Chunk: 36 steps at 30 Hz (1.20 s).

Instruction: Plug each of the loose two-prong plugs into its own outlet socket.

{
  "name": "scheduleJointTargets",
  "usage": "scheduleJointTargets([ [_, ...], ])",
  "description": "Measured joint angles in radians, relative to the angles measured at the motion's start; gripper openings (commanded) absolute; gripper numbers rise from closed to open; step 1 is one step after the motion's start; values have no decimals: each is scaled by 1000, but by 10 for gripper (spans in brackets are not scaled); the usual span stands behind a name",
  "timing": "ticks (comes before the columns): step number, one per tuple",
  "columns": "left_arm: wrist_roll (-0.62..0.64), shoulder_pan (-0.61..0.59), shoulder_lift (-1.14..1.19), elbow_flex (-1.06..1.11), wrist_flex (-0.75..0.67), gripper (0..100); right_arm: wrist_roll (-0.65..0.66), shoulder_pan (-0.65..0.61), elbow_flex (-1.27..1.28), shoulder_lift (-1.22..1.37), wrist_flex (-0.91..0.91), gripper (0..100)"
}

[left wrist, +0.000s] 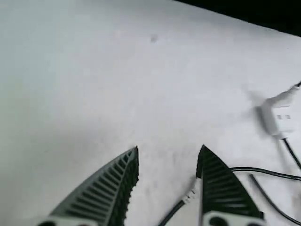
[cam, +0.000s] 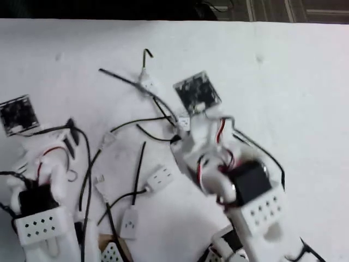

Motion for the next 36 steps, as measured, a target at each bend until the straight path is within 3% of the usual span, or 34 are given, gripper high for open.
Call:
scheduleJointTargets([
  [13, 64, 425, 0, -81, 11, 210, -2, -141, 351, -407, -198, 16],
  [21, 66, 666, -143, -115, 141, 210, -2, -169, 486, -437, -296, 16],
  [28, -78, 934, -470, -38, 210, 78, -3, -164, 503, -440, -316, 16],
  [36, -275, 1023, -520, 6, 229, 89, -3, -181, 516, -440, -316, 16],
])
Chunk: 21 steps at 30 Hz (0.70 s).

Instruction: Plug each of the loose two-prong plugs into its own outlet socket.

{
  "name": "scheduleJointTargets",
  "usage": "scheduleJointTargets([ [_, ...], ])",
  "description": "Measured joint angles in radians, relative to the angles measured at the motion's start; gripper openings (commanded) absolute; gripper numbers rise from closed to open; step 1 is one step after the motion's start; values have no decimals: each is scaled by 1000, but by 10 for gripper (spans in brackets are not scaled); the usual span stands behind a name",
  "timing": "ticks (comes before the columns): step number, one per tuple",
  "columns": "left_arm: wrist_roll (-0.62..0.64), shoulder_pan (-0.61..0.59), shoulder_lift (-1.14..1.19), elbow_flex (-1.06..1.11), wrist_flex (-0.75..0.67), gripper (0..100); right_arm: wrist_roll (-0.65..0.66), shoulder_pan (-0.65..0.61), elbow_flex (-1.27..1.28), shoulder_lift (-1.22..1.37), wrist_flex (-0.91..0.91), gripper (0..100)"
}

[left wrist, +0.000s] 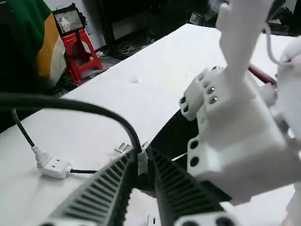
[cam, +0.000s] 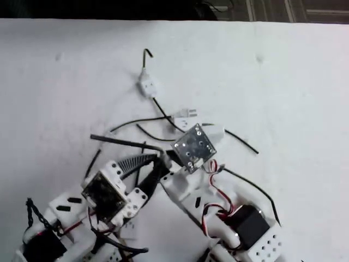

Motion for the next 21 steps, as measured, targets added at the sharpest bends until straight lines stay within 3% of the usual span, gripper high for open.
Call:
scheduleJointTargets([
  [5, -12, -64, -5, -9, 18, 102, 0, 2, 0, -5, 0, 16],
  [13, -12, -384, -5, -34, 18, 102, 0, -26, 0, -9, 0, 16],
  [17, -12, -384, -5, -14, -11, 102, -38, -117, 0, -9, -3, 16],
  [21, -12, -279, -5, -12, -15, 102, -40, -133, 0, -9, -18, 16],
])
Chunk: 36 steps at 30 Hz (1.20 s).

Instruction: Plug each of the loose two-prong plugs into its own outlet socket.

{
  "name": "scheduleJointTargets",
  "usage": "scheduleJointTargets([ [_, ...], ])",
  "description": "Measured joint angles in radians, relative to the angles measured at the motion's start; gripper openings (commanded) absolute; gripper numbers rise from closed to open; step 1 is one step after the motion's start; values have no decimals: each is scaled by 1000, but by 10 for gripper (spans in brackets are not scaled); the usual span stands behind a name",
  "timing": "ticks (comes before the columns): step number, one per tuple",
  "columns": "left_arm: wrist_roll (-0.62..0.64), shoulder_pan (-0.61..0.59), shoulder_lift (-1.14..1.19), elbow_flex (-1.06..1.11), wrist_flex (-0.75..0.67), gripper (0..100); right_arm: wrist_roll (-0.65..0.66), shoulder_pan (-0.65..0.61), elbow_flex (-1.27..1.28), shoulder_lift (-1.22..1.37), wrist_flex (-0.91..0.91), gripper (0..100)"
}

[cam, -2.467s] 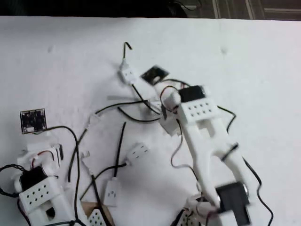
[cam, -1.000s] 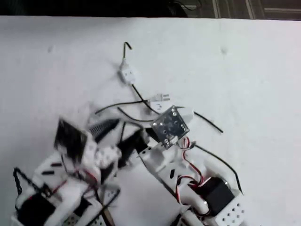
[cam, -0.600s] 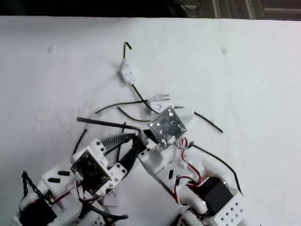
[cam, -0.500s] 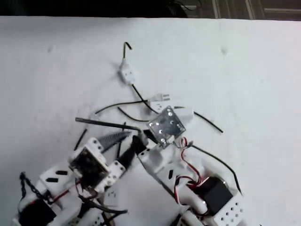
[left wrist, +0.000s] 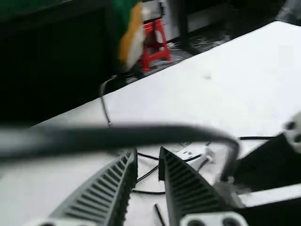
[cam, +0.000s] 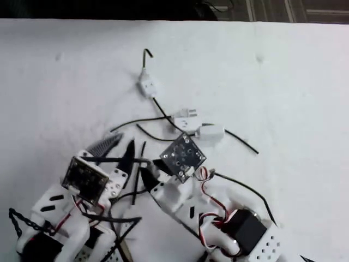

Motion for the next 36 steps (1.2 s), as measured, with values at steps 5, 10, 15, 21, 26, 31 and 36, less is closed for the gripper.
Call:
scheduleJointTargets([
  [5, -25, 187, 0, 0, 0, 102, 0, -8, 0, -2, 0, 16],
  [10, -127, 247, 0, 0, 35, 102, 2, -14, 2, 0, 5, 16],
  [15, -166, 252, -3, -5, 71, 102, 3, -6, 5, 2, 5, 16],
  [21, -169, 124, -3, 0, 95, 102, 68, 167, 2, 72, 3, 16],
  [26, -169, -91, -3, 8, 198, 102, 75, 249, 2, 249, 2, 16],
  [31, -170, -376, -3, 8, 233, 102, 60, 256, 31, 391, -100, 17],
  [36, -170, -647, -3, 71, 226, 102, 29, 256, 140, 474, -272, 17],
])
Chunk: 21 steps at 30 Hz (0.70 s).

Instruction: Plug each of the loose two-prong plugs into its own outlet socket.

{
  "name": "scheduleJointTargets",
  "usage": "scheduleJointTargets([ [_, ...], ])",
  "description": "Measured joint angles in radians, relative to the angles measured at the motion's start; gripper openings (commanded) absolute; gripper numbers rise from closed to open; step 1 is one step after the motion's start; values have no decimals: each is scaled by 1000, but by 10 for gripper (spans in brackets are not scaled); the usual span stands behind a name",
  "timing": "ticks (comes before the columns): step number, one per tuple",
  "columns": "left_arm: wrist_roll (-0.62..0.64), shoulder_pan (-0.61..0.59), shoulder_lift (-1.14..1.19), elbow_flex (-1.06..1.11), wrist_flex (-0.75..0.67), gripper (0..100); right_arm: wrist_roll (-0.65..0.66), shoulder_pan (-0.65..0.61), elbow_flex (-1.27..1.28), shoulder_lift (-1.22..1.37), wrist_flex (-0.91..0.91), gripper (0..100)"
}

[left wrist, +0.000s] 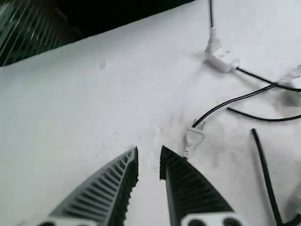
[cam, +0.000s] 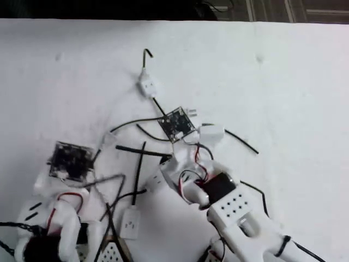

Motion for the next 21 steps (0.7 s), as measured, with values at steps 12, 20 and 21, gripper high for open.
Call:
scheduleJointTargets([
  [12, 0, -69, -3, 381, -241, 102, -23, -49, 117, 15, -155, 17],
  [20, 0, -72, 5, 388, -241, 102, -29, -68, 123, 18, -167, 17],
  [21, 0, -72, 5, 390, -241, 102, -29, -68, 123, 18, -167, 17],
])
